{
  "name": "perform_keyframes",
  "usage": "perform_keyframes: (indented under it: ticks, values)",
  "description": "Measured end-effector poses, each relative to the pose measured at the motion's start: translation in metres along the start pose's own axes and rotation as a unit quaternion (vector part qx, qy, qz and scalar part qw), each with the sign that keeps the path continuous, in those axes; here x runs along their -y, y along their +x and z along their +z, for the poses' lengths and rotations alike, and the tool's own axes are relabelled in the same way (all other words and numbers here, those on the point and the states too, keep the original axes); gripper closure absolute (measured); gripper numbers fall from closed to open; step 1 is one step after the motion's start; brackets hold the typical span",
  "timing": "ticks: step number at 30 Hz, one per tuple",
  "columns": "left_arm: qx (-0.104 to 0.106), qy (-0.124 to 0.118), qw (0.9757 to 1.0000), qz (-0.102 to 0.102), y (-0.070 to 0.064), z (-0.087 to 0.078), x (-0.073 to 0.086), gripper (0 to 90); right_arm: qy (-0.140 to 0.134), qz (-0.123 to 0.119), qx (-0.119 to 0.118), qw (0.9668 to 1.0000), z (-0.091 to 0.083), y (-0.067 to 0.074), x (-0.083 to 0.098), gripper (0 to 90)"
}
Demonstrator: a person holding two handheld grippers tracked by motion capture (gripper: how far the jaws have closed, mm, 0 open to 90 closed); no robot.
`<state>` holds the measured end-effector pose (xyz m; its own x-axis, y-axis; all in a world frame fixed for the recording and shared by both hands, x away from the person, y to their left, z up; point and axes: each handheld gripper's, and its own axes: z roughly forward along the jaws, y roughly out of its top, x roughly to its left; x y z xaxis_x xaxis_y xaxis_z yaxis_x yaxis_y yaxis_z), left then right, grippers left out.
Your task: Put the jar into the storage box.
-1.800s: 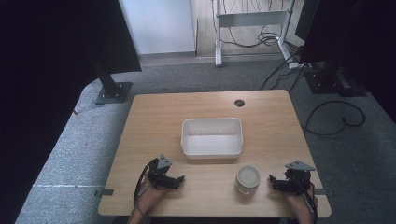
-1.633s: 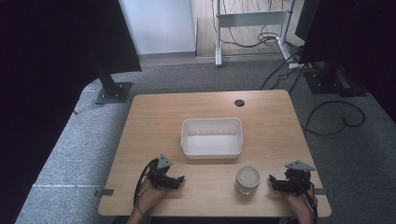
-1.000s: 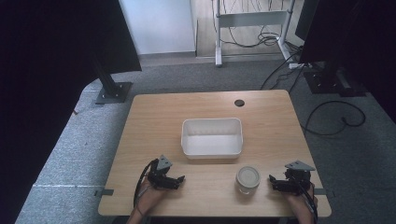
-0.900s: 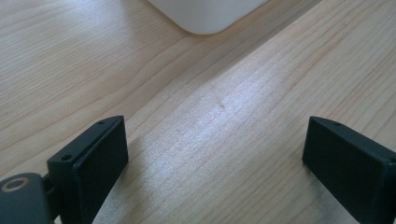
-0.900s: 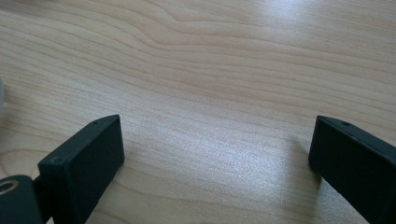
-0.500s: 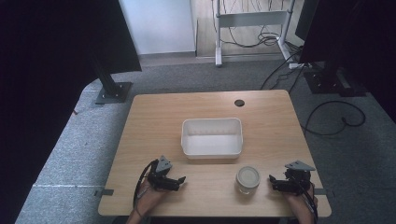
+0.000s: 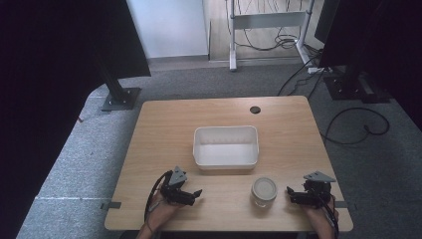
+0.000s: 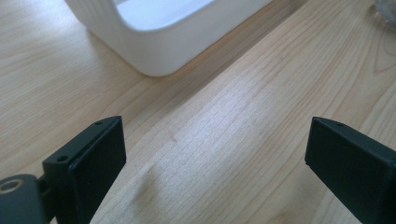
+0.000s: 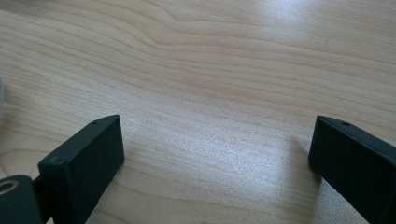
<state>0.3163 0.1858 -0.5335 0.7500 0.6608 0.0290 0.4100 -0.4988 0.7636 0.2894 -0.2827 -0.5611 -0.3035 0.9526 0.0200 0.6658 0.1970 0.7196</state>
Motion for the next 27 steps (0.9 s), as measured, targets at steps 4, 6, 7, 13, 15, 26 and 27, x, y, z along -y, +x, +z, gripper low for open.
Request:
perform_keyframes:
  ticks: [4,6,7,13,15,26,27]
  values:
    - [0.005,-0.008,1.0000,0.003,-0.004,-0.002,-0.004,5.1,0.000,0.000,0.000,1.0000,0.000,0.000,0.000,3.0]
    - [0.007,-0.010,0.9999,0.007,-0.006,-0.003,-0.007,5.1,0.000,0.000,0.000,1.0000,0.000,0.000,0.000,3.0]
    - [0.008,-0.011,0.9999,0.008,-0.007,-0.003,-0.007,5.1,0.000,0.000,0.000,1.0000,0.000,0.000,0.000,3.0]
    - [0.016,-0.014,0.9997,0.014,-0.013,-0.002,-0.012,4.8,0.000,0.000,0.000,1.0000,0.000,0.000,0.000,3.0]
    - [0.018,-0.014,0.9996,0.016,-0.015,-0.002,-0.013,4.6,0.000,0.000,0.000,1.0000,0.000,0.000,0.000,3.1]
    - [0.031,-0.024,0.9988,0.028,-0.028,0.002,-0.023,4.2,0.000,0.000,0.000,1.0000,0.000,0.000,0.000,3.0]
    - [0.033,-0.023,0.9987,0.031,-0.030,0.002,-0.024,4.2,0.000,0.000,0.000,1.0000,0.000,0.000,0.000,3.0]
